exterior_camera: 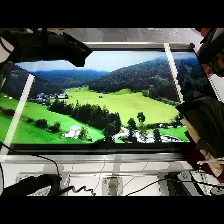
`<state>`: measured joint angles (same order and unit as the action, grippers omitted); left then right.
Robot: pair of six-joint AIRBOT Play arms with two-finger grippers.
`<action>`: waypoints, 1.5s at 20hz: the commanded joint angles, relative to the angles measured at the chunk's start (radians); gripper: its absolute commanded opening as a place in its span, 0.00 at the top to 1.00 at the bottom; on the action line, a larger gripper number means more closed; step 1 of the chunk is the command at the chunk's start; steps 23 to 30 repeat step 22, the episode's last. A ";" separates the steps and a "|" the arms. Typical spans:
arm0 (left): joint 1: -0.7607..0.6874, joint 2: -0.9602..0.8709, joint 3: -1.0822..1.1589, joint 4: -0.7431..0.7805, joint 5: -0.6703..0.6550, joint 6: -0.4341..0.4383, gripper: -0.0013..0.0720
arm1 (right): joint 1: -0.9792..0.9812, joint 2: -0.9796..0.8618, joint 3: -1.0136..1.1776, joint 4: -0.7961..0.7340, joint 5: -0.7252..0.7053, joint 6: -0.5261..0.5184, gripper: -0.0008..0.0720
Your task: Fold the clothes and pants, and hang the long-sleeved shirts on hangers.
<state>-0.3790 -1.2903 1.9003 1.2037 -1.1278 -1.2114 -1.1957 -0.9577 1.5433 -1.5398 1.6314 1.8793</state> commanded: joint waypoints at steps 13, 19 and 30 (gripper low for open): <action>0.000 0.001 0.000 0.000 0.001 0.000 0.69 | 0.972 -0.053 -0.001 0.004 -0.491 -0.478 0.95; 0.000 0.001 0.000 0.000 0.000 0.000 0.69 | 1.138 -0.113 -0.036 -0.005 -0.423 -0.522 0.95; 0.000 0.001 0.000 0.000 0.000 0.000 0.69 | 1.138 -0.121 -0.036 -0.005 -0.378 -0.521 0.95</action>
